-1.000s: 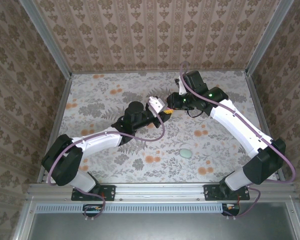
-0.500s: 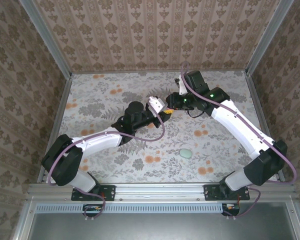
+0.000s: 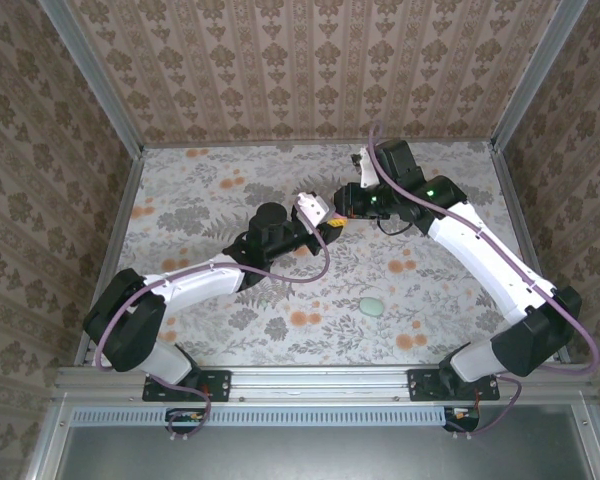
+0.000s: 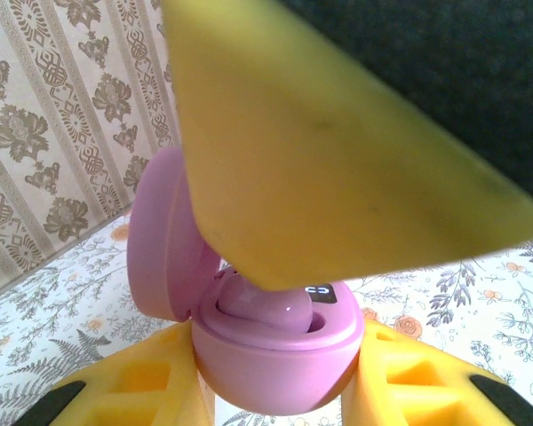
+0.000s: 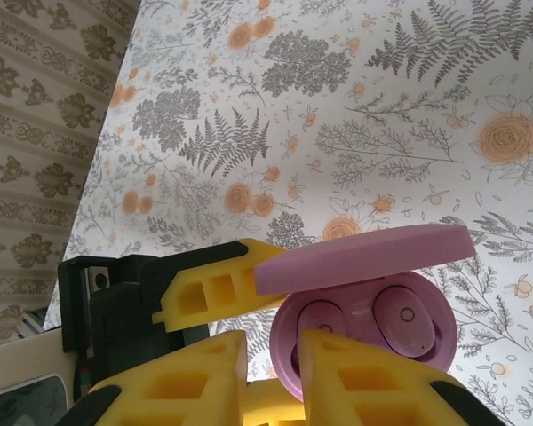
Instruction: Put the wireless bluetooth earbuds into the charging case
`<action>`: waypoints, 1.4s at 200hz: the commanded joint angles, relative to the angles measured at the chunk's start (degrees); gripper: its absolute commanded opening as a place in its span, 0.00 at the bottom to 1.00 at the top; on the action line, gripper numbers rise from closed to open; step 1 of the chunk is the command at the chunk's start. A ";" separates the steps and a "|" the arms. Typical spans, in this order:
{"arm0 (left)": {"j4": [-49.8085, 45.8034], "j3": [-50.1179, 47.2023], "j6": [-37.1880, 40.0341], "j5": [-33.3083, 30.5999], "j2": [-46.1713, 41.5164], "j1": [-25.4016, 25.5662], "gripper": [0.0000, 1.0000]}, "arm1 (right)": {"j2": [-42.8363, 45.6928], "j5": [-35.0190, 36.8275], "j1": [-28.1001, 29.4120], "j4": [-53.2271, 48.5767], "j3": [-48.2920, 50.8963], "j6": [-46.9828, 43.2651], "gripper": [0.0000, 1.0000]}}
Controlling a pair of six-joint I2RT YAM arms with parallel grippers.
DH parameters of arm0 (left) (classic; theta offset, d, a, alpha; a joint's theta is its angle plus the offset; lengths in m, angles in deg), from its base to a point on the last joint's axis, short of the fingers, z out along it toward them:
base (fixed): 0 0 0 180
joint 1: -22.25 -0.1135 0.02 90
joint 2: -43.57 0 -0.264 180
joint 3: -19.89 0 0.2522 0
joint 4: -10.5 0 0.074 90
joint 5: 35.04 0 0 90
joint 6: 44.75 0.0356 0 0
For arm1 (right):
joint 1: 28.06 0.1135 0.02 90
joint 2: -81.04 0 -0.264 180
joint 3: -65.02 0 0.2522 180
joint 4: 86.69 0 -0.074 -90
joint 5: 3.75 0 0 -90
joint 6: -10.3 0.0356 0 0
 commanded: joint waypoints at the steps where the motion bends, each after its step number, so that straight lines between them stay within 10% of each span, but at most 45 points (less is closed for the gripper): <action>1: 2.65 1.35 -0.27 0.84 -1.21 0.59 0.33 | -0.66 -1.39 -0.36 0.53 0.77 0.24 0.23; 125: 4.54 0.00 -0.27 0.43 -3.36 0.49 0.33 | 4.51 -6.29 -1.61 5.36 2.44 1.30 0.29; 186: 10.17 -1.42 -2.69 11.30 -4.15 -0.64 0.34 | 16.77 -9.15 -14.34 13.29 10.13 8.89 0.43; 280: 5.30 1.33 -1.29 14.18 -4.77 -0.71 0.35 | 6.27 -26.88 -17.96 17.01 7.52 16.39 0.52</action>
